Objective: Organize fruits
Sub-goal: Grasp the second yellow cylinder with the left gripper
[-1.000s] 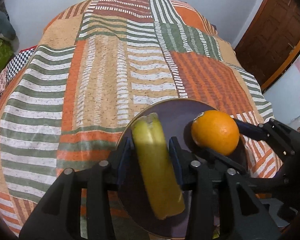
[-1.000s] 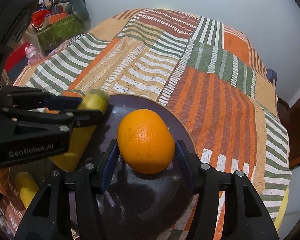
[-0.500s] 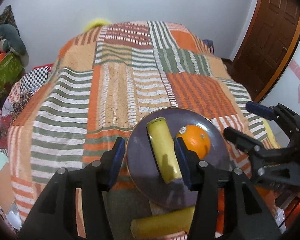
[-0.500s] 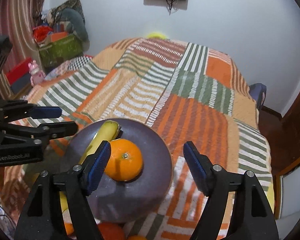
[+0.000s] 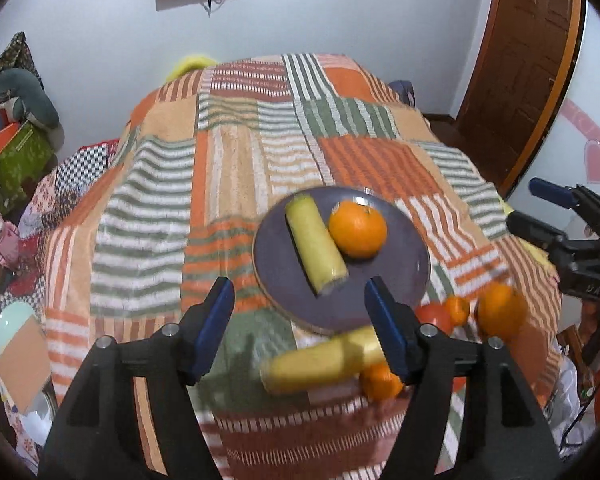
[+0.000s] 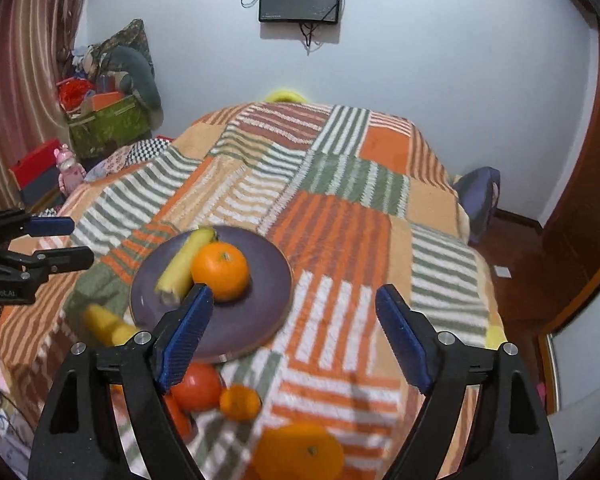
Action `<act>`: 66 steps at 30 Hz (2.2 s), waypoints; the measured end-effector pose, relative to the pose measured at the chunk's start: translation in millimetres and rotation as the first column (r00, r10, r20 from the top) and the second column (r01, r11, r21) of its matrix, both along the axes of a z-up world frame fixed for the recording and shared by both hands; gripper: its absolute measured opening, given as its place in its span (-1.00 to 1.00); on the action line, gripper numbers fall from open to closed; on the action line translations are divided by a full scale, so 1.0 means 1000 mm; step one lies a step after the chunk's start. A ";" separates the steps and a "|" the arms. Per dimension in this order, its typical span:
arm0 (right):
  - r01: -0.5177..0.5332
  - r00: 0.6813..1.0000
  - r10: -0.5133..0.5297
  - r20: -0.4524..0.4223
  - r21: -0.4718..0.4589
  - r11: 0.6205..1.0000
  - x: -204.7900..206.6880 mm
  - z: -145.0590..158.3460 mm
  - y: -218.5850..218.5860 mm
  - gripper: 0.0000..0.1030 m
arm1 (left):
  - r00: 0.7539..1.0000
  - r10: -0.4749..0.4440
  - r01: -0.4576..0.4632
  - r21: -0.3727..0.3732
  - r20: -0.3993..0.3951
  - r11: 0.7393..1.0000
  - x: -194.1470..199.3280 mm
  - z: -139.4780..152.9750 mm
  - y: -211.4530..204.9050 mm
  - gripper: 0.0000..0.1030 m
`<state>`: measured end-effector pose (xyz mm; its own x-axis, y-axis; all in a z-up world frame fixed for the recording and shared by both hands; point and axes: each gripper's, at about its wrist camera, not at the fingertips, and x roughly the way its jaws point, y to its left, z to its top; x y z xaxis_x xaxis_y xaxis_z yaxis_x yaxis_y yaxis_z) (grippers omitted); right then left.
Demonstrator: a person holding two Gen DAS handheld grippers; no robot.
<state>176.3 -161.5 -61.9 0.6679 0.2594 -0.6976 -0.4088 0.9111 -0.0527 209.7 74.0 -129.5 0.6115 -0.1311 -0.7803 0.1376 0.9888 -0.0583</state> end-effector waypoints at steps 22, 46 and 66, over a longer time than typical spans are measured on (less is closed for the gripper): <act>0.099 0.981 -0.098 -0.166 -0.002 0.995 -0.050 -0.056 -0.048 0.59 | 0.988 -0.032 0.046 0.092 -0.153 0.995 -0.002 -0.072 -0.046 0.93; 0.107 0.958 -0.088 -0.272 0.055 0.993 -0.040 -0.084 -0.048 0.59 | 0.984 0.125 -0.123 0.016 -0.128 0.992 0.029 -0.066 0.003 0.44; 0.100 0.951 -0.065 -0.302 0.103 0.990 -0.034 -0.090 -0.047 0.34 | 0.977 0.110 -0.106 0.035 -0.181 0.994 0.039 -0.088 0.036 0.49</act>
<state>142.5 -208.6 -152.2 0.4570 0.3030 -0.8362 -0.3129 0.9348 0.1677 248.3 109.9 -217.9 0.4685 -0.0513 -0.8820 0.0191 0.9987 -0.0480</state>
